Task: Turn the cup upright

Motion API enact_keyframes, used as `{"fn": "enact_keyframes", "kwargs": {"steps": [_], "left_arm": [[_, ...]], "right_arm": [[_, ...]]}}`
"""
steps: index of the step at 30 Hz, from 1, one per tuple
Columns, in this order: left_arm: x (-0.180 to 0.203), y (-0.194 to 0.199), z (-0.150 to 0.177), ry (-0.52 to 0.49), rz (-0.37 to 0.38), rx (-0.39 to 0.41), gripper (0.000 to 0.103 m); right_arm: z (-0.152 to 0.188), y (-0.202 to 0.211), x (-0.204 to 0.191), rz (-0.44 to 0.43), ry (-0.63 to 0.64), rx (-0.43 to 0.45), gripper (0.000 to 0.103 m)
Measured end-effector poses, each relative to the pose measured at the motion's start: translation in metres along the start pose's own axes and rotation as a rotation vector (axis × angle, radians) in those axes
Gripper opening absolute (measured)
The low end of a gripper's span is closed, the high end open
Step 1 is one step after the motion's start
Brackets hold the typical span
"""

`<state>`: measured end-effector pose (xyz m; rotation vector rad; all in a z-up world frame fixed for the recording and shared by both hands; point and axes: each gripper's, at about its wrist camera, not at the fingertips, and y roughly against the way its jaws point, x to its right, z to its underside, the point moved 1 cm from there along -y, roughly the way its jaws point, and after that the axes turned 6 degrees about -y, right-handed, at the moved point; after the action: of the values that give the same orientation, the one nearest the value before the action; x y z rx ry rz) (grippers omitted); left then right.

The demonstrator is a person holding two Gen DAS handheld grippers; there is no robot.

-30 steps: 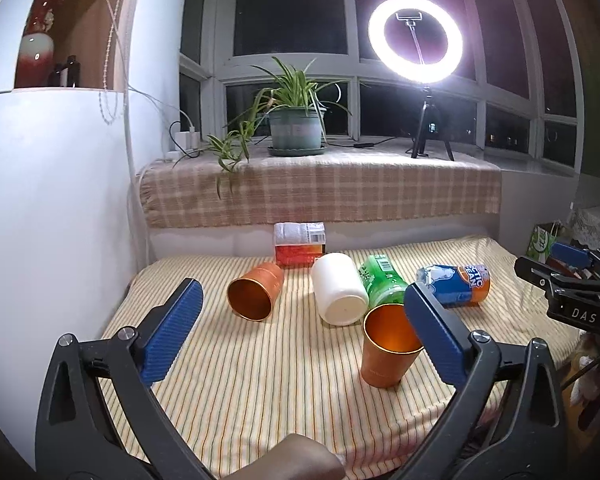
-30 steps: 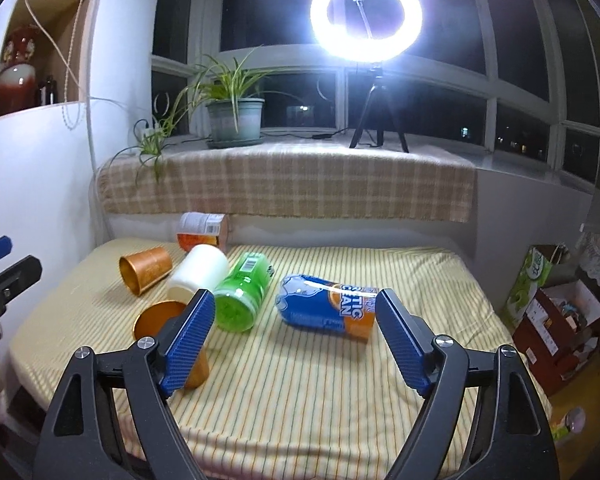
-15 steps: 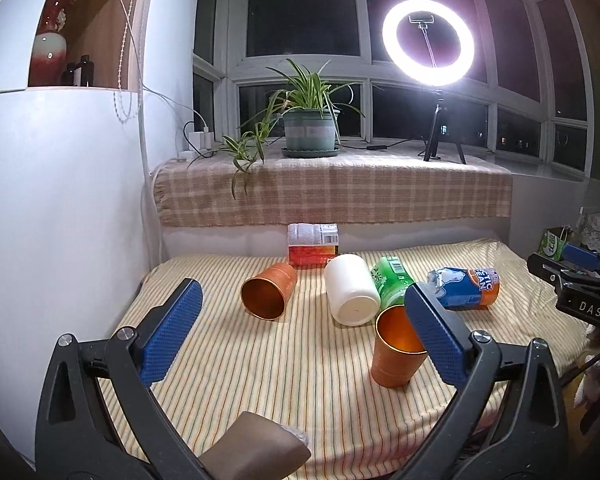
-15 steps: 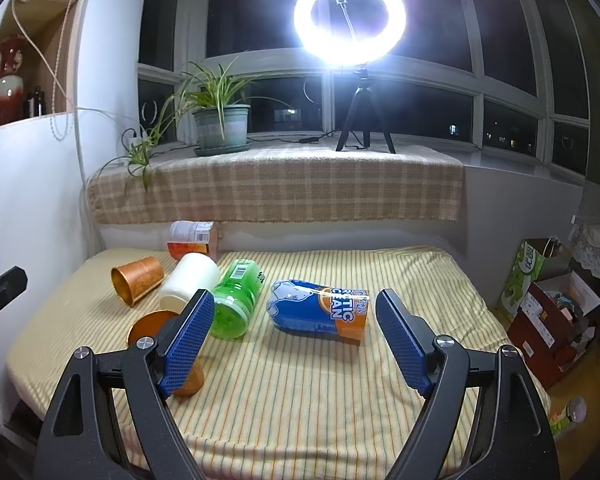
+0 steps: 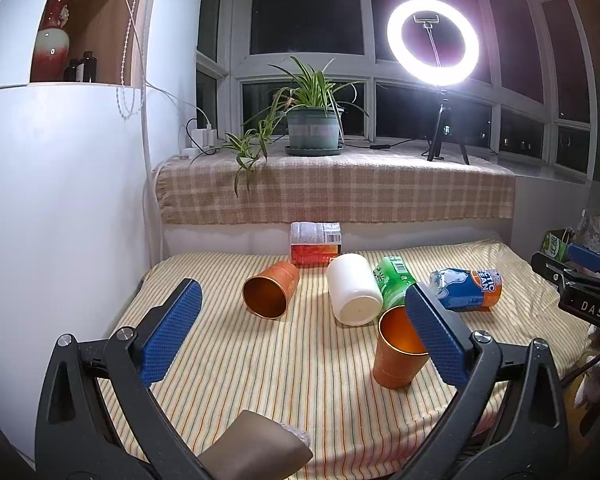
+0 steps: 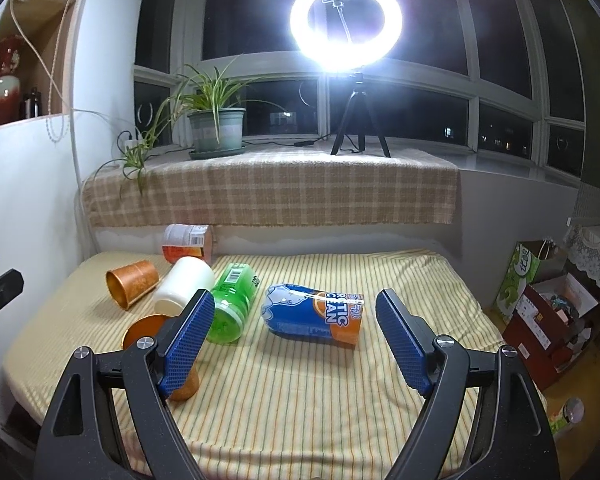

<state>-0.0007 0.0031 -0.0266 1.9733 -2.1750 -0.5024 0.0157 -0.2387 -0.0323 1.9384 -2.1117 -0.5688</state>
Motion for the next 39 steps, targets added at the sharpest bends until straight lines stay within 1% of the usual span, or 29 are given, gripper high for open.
{"fn": "enact_keyframes", "kwargs": {"steps": [39], "left_arm": [[-0.0068,-0.0081,0.007,0.0,-0.004,-0.003,0.103]], "right_arm": [[0.0043,-0.0094,0.0029,0.008,-0.002,-0.015,0.083]]}}
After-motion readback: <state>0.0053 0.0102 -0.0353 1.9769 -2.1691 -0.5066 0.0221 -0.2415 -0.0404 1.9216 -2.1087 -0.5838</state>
